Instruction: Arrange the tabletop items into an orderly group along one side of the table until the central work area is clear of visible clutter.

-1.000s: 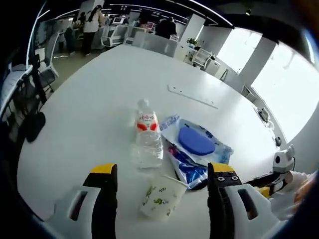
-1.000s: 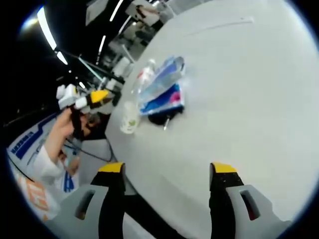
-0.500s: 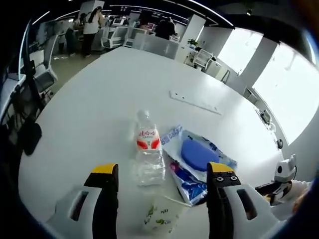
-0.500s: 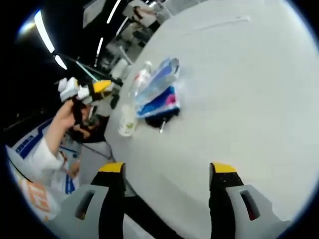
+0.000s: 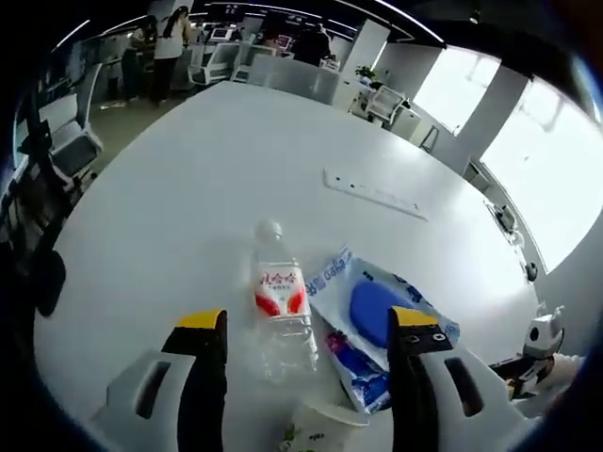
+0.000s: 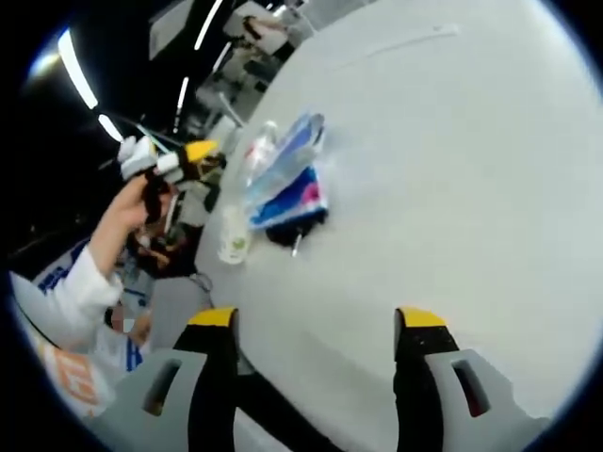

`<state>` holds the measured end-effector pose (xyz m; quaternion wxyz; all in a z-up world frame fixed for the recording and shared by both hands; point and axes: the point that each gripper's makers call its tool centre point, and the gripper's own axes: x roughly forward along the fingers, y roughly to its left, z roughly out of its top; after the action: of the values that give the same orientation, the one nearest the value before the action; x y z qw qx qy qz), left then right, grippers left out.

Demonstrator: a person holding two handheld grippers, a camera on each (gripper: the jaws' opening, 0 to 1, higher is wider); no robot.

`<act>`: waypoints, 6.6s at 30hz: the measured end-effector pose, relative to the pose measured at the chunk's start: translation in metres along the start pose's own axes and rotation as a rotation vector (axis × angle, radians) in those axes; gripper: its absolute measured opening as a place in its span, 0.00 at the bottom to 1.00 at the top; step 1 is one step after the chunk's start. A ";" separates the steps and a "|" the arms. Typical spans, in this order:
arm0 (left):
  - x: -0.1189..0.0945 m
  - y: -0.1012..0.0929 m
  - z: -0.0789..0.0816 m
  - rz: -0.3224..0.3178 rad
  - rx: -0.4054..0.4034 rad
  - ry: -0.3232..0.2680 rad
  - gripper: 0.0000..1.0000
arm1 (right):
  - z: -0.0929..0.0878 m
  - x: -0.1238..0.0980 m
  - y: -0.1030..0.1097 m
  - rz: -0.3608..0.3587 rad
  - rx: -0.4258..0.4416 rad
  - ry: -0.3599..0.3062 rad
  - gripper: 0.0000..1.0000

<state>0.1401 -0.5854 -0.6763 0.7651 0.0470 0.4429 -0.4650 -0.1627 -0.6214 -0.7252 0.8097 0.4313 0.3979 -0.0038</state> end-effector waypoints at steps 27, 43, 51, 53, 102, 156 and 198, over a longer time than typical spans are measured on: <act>0.055 0.017 0.031 0.040 -0.001 0.067 0.60 | 0.005 0.005 -0.012 -0.010 0.056 -0.001 0.62; 0.085 0.024 0.036 0.073 -0.013 0.110 0.55 | 0.007 0.009 -0.017 -0.007 0.081 0.003 0.62; 0.096 0.033 0.028 0.090 -0.019 0.139 0.53 | 0.010 0.007 -0.021 -0.012 0.092 -0.003 0.62; 0.098 0.034 0.025 0.097 -0.018 0.144 0.53 | 0.011 0.007 -0.021 -0.013 0.095 -0.007 0.62; 0.065 0.015 0.069 0.031 0.077 -0.042 0.21 | 0.010 -0.004 -0.016 -0.013 0.099 -0.061 0.60; -0.016 0.010 0.154 -0.079 0.386 -0.448 0.20 | 0.004 -0.009 -0.003 0.008 0.056 -0.069 0.59; 0.040 0.002 0.150 0.028 0.377 -0.487 0.21 | 0.004 -0.010 -0.007 0.006 0.126 -0.077 0.58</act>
<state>0.2439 -0.6838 -0.6150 0.8330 0.0814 0.1515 -0.5259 -0.1692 -0.6316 -0.7223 0.7958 0.4820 0.3641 -0.0431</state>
